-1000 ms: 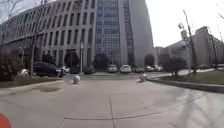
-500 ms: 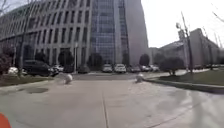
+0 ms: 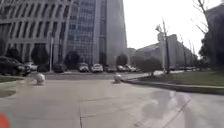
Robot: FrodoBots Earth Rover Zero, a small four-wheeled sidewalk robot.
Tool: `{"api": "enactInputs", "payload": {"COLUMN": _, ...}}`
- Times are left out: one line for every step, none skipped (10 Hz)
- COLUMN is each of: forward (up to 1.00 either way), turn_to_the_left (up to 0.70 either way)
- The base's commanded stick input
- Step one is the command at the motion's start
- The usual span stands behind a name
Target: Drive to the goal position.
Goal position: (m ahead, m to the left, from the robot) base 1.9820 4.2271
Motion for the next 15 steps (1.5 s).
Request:
{"api": "enactInputs", "payload": {"forward": 0.70, "turn_to_the_left": 0.00}}
{"api": "enactInputs", "payload": {"forward": 0.70, "turn_to_the_left": 0.00}}
{"api": "enactInputs", "payload": {"forward": 0.70, "turn_to_the_left": 0.00}}
{"api": "enactInputs", "payload": {"forward": 0.14, "turn_to_the_left": 0.00}}
{"api": "enactInputs", "payload": {"forward": 0.00, "turn_to_the_left": 0.00}}
{"api": "enactInputs", "payload": {"forward": 0.00, "turn_to_the_left": 0.00}}
{"api": "enactInputs", "payload": {"forward": 0.00, "turn_to_the_left": 0.00}}
{"api": "enactInputs", "payload": {"forward": 0.00, "turn_to_the_left": 0.00}}
{"api": "enactInputs", "payload": {"forward": 0.00, "turn_to_the_left": 0.00}}
{"api": "enactInputs", "payload": {"forward": 0.00, "turn_to_the_left": 0.00}}
{"api": "enactInputs", "payload": {"forward": 0.00, "turn_to_the_left": 0.00}}
{"api": "enactInputs", "payload": {"forward": 0.00, "turn_to_the_left": 0.00}}
{"api": "enactInputs", "payload": {"forward": 0.00, "turn_to_the_left": 0.00}}
{"api": "enactInputs", "payload": {"forward": 0.54, "turn_to_the_left": 0.00}}
{"api": "enactInputs", "payload": {"forward": 0.70, "turn_to_the_left": 0.00}}
